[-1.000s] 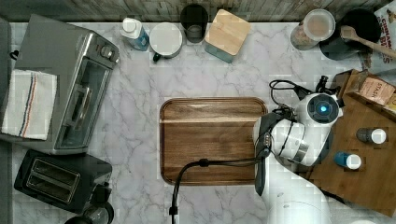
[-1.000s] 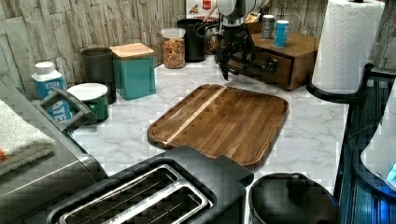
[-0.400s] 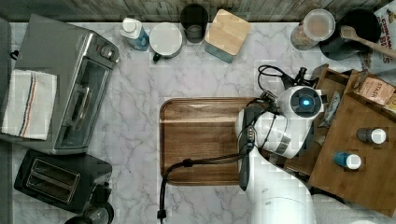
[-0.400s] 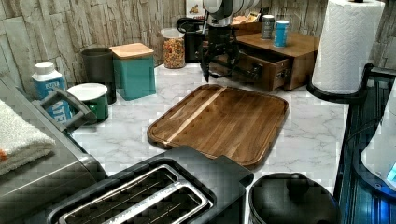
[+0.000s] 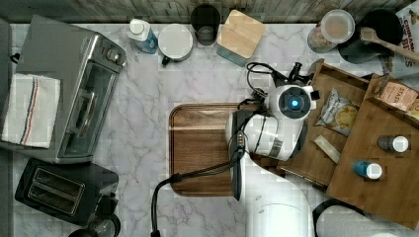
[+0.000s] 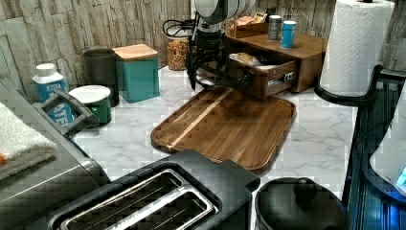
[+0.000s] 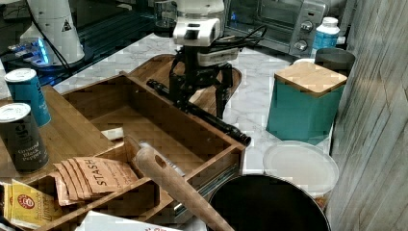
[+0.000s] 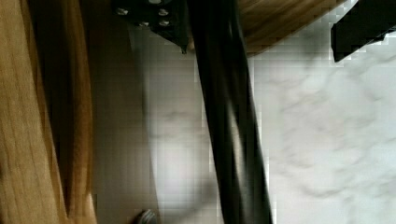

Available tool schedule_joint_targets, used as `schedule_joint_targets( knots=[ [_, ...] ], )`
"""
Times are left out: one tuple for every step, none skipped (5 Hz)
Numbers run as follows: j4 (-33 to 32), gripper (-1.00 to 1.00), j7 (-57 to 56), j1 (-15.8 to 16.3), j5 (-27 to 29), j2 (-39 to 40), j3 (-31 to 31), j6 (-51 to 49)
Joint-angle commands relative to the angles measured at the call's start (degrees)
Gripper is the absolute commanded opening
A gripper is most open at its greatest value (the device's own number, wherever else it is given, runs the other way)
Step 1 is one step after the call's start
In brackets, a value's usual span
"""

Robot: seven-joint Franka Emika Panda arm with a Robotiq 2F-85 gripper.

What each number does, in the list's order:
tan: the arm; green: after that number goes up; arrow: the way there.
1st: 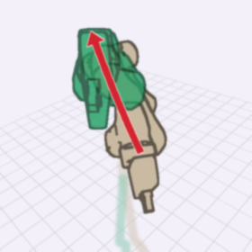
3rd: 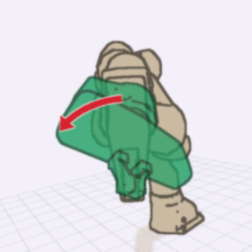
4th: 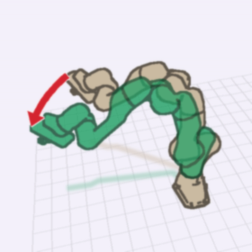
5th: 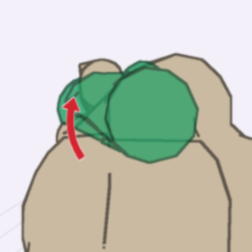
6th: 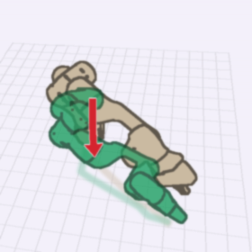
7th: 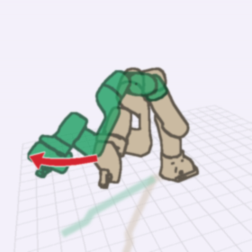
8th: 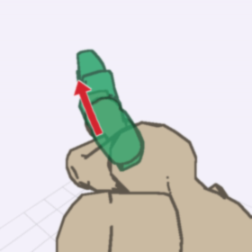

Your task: Open the drawer.

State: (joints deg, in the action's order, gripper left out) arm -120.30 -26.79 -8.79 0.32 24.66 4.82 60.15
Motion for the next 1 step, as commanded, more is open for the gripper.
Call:
schedule_joint_targets(
  knots=[
    [4.02, 1.0, 18.15, 15.33, -3.28, -2.43, -2.26, 2.72]
  ],
)
